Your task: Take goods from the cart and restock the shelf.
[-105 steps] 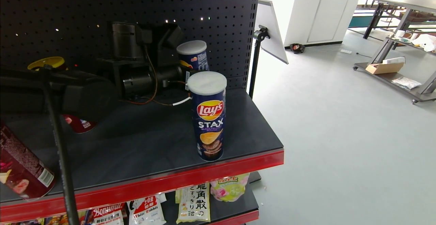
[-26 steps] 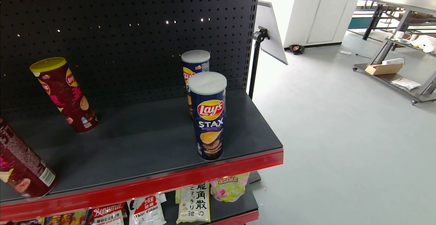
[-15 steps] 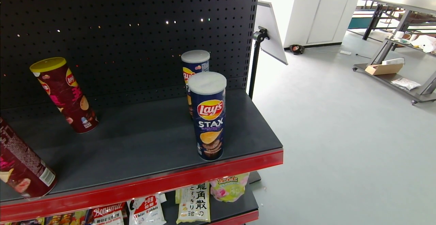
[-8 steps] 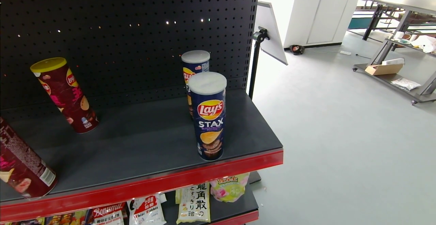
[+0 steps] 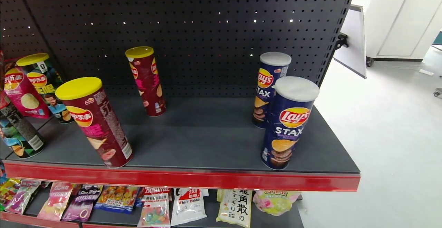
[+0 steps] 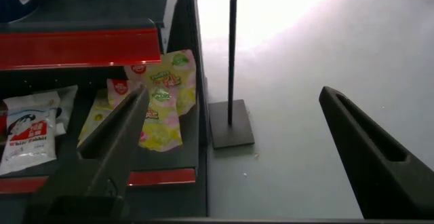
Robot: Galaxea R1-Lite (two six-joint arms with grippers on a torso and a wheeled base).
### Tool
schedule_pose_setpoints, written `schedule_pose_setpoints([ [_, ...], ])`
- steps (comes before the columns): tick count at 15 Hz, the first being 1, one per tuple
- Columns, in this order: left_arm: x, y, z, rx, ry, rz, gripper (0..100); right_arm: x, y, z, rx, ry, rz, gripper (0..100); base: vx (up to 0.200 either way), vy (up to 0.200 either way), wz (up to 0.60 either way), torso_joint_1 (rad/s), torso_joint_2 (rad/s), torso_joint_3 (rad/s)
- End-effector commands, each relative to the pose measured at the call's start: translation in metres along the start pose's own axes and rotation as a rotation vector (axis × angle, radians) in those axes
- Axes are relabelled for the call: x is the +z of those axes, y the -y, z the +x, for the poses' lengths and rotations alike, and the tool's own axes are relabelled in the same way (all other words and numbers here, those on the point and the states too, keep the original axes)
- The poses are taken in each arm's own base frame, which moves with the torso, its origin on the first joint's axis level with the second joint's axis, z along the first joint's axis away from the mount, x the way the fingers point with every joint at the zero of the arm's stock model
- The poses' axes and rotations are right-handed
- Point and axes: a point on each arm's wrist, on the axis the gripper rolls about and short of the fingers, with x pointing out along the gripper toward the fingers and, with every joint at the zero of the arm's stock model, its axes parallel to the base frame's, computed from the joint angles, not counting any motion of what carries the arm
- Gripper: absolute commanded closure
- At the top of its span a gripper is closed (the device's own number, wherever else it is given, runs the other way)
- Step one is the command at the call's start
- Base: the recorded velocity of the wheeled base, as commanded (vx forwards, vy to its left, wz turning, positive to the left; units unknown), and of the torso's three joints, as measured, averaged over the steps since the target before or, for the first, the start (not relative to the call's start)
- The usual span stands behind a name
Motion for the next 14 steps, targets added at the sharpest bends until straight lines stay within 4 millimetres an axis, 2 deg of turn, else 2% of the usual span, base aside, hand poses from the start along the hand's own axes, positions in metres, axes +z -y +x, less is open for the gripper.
schedule_pose_setpoints([
  [1, -0.015, 0.000, 0.008, -0.042, -0.002, 0.026, 0, 0.000, 0.000, 0.000, 0.000, 0.000, 0.000, 0, 0.000, 0.000, 0.00, 0.000, 0.00, 0.000],
  [4, -0.029, -0.001, 0.011, -0.030, -0.053, 0.081, 0, 0.000, 0.000, 0.000, 0.000, 0.000, 0.000, 0, 0.000, 0.000, 0.00, 0.000, 0.00, 0.000],
  [14, -0.029, -0.001, 0.011, -0.074, -0.054, 0.066, 0, 0.000, 0.000, 0.000, 0.003, 0.000, 0.000, 0, 0.000, 0.000, 0.00, 0.000, 0.00, 0.000],
])
